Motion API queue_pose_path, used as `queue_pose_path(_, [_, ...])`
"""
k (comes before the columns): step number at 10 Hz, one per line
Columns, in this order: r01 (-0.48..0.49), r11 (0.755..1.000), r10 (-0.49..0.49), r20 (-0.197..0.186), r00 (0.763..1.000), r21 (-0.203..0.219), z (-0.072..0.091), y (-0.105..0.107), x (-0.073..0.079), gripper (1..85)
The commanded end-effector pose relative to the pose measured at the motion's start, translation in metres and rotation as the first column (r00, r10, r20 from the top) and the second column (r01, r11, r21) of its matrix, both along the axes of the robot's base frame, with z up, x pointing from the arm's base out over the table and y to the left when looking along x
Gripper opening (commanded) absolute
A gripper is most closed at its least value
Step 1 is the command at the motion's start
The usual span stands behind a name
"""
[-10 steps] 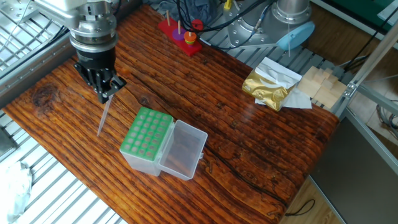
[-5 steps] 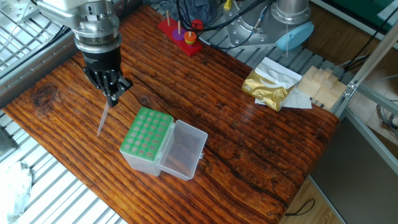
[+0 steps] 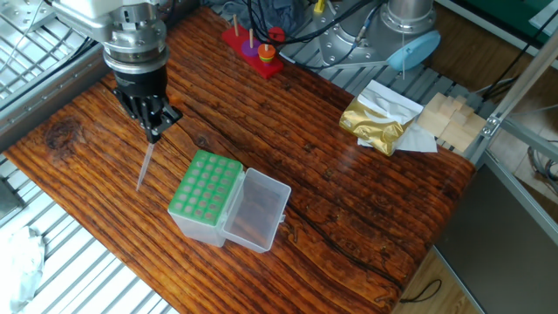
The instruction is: Insert a large pipette tip into the holder for large pipette tips
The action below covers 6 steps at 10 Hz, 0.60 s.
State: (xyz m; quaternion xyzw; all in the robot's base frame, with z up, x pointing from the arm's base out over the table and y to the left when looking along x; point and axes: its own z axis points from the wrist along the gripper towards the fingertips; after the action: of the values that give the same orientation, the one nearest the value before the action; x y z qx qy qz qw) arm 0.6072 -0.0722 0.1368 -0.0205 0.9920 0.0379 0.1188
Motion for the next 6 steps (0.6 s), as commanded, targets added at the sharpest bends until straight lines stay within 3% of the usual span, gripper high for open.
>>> queue_pose_path(1, [0.08, 0.996, -0.082, 0.035, 0.996, 0.044, 0.0047, 0.0039, 0.0109, 1.0])
queue_pose_path(4, [0.052, 0.997, -0.053, 0.025, 0.998, 0.05, 0.0042, 0.0078, 0.0078, 1.0])
queue_pose_path(6, [0.048, 0.998, -0.048, 0.009, 0.999, 0.047, 0.0037, -0.002, 0.0076, 1.0])
